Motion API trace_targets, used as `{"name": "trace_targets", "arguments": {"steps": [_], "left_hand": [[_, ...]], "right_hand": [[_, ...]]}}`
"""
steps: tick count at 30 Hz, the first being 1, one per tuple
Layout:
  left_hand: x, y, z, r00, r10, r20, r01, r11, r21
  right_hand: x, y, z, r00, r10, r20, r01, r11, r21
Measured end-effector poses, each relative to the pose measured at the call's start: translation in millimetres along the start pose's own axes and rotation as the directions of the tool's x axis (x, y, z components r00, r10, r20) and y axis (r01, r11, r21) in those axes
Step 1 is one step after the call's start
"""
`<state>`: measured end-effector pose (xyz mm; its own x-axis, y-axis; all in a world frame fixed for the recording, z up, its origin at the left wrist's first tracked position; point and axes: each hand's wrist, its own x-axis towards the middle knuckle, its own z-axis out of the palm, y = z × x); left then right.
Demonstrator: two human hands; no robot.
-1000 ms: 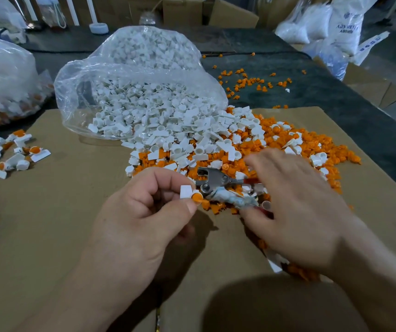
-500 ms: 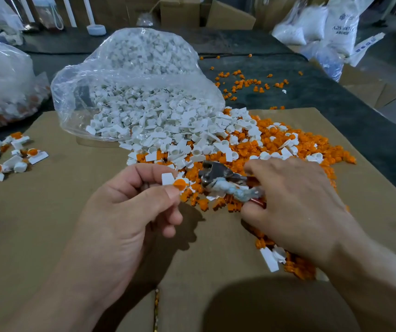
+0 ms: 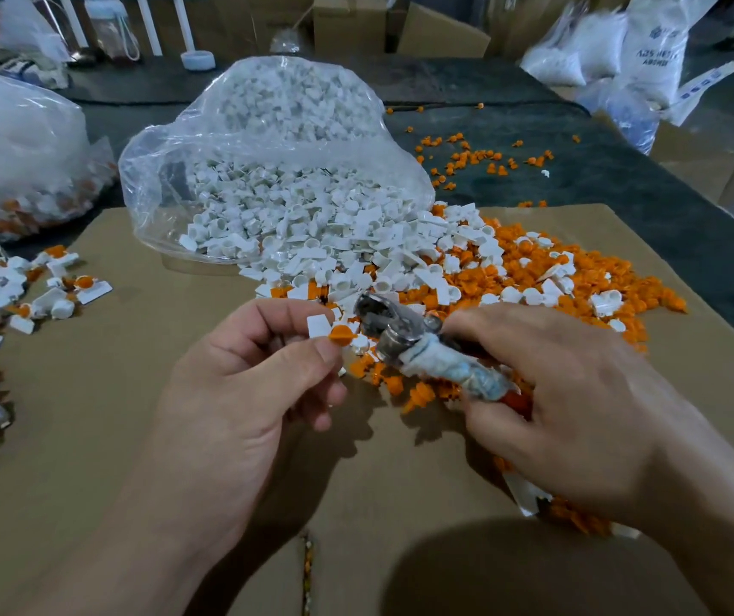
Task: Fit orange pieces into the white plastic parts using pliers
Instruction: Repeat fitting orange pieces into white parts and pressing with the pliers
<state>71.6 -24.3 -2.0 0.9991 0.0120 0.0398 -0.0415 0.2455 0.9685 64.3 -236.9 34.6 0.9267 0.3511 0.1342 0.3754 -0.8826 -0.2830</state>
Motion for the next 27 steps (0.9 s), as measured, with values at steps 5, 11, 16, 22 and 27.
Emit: {"name": "trace_targets", "arguments": {"steps": [5, 11, 16, 22, 27], "left_hand": [[-0.4, -0.1, 0.5, 1.000, -0.001, 0.011, 0.002, 1.000, -0.019], [0.4, -1.1, 0.2, 0.999, 0.032, 0.013, -0.032, 0.999, 0.011], [0.3, -1.1, 0.4, 0.995, 0.100, 0.012, -0.100, 0.991, 0.091], [0.7, -4.6, -2.6, 0.987, 0.155, 0.047, -0.160, 0.979, 0.125], [2.7, -8.1, -7.5, 0.981, 0.179, 0.070, -0.187, 0.972, 0.142]], "right_hand": [[1.7, 1.7, 1.4, 0.998, -0.045, 0.039, 0.045, 0.999, 0.017], [1.7, 1.9, 2.5, 0.997, -0.068, 0.029, 0.067, 0.997, 0.030], [1.7, 2.7, 1.8, 0.997, -0.069, 0.043, 0.067, 0.997, 0.037], [-1.9, 3.7, 1.7, 0.998, -0.045, 0.037, 0.044, 0.998, 0.034], [-2.7, 2.6, 1.8, 0.998, -0.051, 0.030, 0.049, 0.997, 0.053]]}}
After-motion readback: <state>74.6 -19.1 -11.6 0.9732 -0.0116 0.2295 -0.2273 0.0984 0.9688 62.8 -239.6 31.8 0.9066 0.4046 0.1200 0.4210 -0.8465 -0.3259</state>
